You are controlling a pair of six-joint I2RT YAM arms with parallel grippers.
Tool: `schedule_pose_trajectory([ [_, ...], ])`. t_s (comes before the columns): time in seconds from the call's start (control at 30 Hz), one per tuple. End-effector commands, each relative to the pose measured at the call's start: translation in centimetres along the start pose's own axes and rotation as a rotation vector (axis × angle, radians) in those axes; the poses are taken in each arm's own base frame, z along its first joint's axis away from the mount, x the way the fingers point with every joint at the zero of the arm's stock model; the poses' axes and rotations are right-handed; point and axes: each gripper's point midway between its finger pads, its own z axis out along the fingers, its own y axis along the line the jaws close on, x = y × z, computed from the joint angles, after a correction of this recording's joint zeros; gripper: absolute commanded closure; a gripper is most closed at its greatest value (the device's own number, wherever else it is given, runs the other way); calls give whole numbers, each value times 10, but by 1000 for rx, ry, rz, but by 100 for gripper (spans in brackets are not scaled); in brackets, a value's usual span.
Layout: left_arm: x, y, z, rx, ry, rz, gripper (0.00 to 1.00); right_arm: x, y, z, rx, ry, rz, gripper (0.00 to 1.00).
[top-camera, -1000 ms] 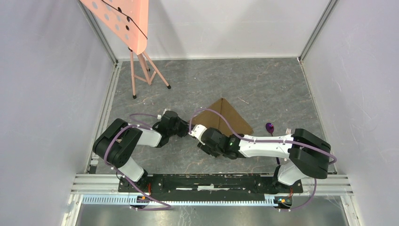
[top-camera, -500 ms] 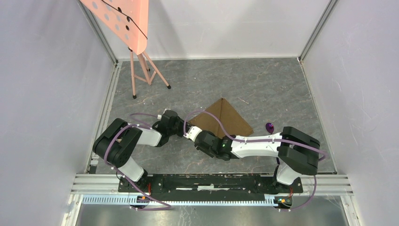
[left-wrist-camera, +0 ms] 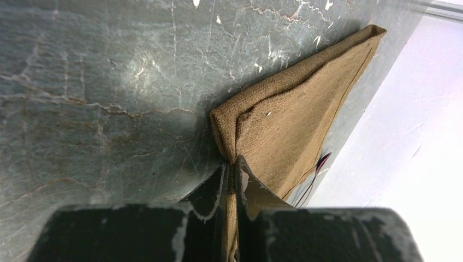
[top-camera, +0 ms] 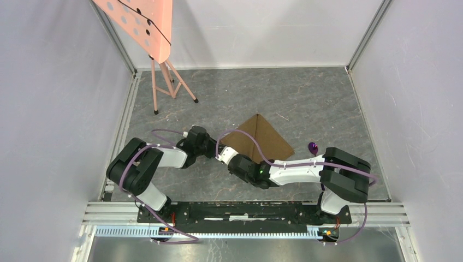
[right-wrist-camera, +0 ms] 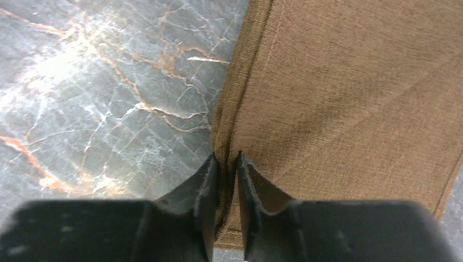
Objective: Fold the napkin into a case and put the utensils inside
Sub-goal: Pick up the upper triangle-folded napkin from the center of the board, then turn over the upper triangle folded napkin at the center of the board.
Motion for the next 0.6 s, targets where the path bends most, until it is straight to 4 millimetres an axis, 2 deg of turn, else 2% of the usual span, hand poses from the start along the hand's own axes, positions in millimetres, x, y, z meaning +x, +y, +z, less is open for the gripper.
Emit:
schedule_pose_trajectory([
  [0.0, -3, -8, -7, 22, -2, 72, 93, 28, -13, 8, 91, 73, -10, 84],
  [0.07, -4, -10, -9, 23, 0, 88, 93, 29, -19, 6, 122, 67, -13, 100],
  [0.2, -7, -21, -18, 32, 6, 141, 94, 15, -20, -7, 98, -12, 22, 100],
  [0.3, -11, -23, -32, -16, -3, 136, 98, -5, -12, -17, 25, -68, 59, 100],
  [0.37, -16, -23, -47, -73, -31, 109, 98, -20, 0, -22, -48, -98, 85, 100],
  [0.4, -20, -15, -56, -135, -50, 87, 98, -28, 9, -25, -100, -114, 102, 100],
  [0.43, -25, -18, -67, -161, -75, 68, 98, -36, 19, -27, -155, -131, 115, 100],
  [0.53, -43, -7, -108, -309, -164, 21, 98, -70, 53, -37, -348, -205, 180, 100],
  [0.57, -48, 0, -124, -364, -193, 6, 98, -88, 66, -44, -429, -253, 208, 100],
])
